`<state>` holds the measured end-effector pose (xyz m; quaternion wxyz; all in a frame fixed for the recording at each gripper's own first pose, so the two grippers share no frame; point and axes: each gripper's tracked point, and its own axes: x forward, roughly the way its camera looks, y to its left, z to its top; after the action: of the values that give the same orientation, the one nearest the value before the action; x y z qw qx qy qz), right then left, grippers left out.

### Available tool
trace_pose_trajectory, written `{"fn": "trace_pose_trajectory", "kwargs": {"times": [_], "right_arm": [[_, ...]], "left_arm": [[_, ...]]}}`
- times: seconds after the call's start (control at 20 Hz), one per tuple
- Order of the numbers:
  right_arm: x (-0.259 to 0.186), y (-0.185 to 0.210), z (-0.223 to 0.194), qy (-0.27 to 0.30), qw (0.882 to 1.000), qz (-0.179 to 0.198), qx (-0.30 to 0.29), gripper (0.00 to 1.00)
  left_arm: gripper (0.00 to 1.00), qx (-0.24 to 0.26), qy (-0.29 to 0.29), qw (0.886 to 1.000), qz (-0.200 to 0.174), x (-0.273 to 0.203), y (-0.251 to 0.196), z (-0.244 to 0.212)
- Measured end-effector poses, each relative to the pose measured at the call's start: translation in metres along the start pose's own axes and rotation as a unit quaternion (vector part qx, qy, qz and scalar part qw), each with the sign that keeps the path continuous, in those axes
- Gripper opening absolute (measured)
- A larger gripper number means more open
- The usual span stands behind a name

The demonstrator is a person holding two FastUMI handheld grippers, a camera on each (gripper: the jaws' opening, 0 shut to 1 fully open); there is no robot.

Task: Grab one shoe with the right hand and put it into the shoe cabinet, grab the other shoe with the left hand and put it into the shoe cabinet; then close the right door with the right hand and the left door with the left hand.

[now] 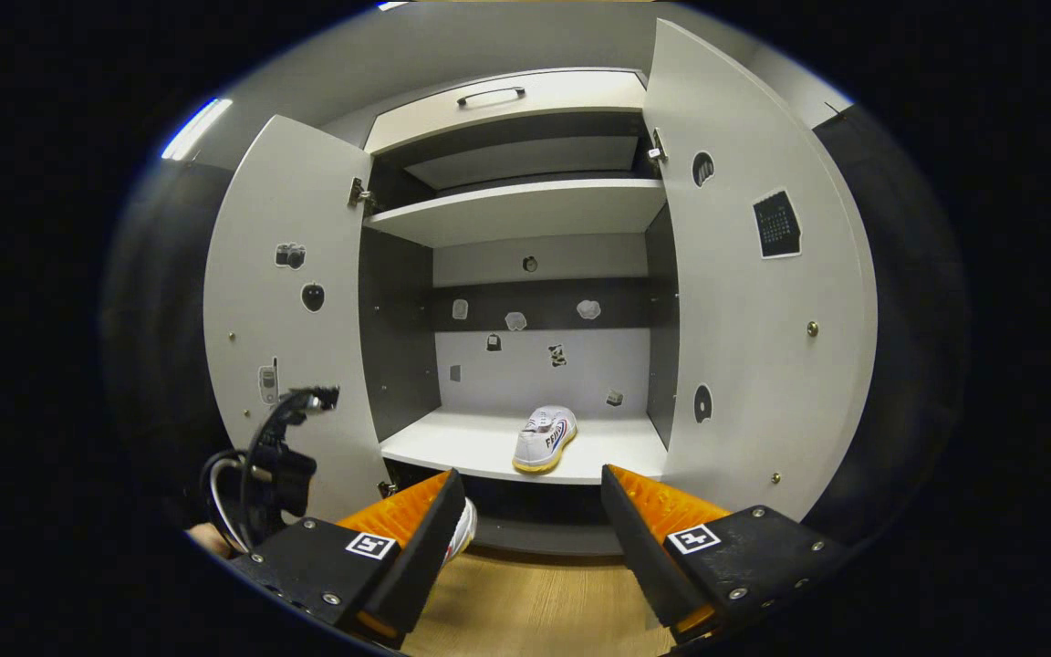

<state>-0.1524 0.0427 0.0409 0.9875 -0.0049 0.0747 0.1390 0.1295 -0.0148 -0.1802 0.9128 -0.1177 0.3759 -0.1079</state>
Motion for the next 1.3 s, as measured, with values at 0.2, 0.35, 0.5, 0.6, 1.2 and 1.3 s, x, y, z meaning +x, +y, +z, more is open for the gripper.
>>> {"fn": "trace_pose_trajectory", "kwargs": {"times": [0.2, 0.35, 0.5, 0.6, 1.2, 1.3], "right_arm": [[-0.001, 0.001, 0.006, -0.011, 1.0, 0.0, -0.001, 0.92], [-0.001, -0.002, 0.011, -0.017, 1.0, -0.005, -0.003, 0.92], [0.0, -0.005, 0.013, -0.021, 1.0, -0.009, -0.001, 0.93], [0.004, -0.009, 0.014, -0.024, 1.0, -0.013, -0.004, 0.93], [0.024, -0.024, 0.016, -0.023, 0.999, -0.029, -0.004, 0.92], [0.028, -0.024, 0.013, -0.02, 0.999, -0.029, -0.005, 0.93]], "left_arm": [[0.06, 0.019, -0.033, 0.999, 0.008, 0.003, -0.005, 0.064], [0.06, 0.016, -0.048, 0.999, -0.002, 0.009, -0.015, 0.104], [0.06, 0.029, -0.045, 0.999, 0.002, 0.029, -0.013, 0.115], [0.06, 0.031, -0.042, 0.999, 0.005, 0.044, -0.012, 0.135], [0.06, 0.008, 0.037, 0.998, 0.043, 0.132, 0.015, 0.159], [0.07, -0.007, 0.041, 0.998, 0.042, 0.135, 0.016, 0.156]]}}
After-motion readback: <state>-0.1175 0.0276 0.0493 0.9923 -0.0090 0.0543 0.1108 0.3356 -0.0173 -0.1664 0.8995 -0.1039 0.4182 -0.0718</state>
